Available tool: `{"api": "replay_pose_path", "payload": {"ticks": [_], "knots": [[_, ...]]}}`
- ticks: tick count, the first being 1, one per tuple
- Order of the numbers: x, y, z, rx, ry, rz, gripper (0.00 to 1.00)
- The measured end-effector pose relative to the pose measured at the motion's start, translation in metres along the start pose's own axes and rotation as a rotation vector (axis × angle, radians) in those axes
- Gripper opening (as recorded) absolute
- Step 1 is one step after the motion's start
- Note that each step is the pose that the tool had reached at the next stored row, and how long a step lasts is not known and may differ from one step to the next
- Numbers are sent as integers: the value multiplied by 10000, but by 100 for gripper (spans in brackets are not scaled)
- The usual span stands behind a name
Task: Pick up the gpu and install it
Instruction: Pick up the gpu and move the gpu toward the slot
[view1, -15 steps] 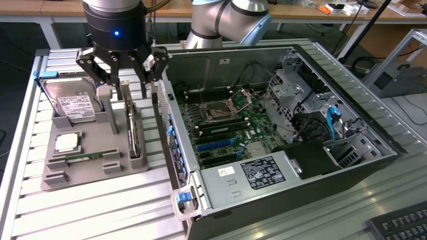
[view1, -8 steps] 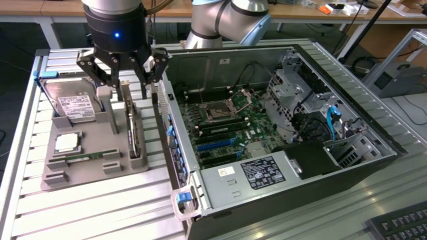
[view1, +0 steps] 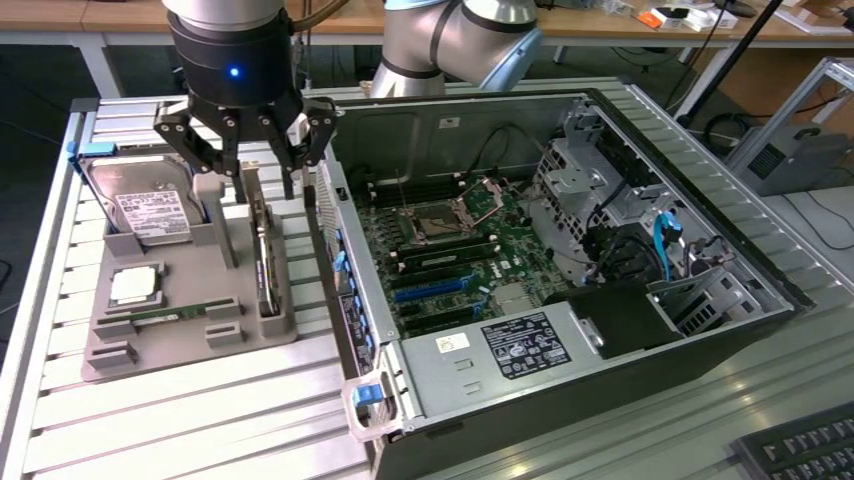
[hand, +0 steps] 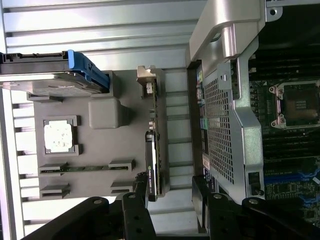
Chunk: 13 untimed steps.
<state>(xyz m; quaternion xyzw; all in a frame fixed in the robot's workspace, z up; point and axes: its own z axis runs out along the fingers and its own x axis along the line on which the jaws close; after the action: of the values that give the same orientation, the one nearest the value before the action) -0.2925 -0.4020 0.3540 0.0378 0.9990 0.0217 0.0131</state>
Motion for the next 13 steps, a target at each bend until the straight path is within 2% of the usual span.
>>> {"api": "replay_pose_path", "payload": {"ticks": [2,4,13], "knots": [[0,0,3,0,0,0,48],[2,-5,61,0,0,0,48],[2,-7,73,0,0,1,48]]}}
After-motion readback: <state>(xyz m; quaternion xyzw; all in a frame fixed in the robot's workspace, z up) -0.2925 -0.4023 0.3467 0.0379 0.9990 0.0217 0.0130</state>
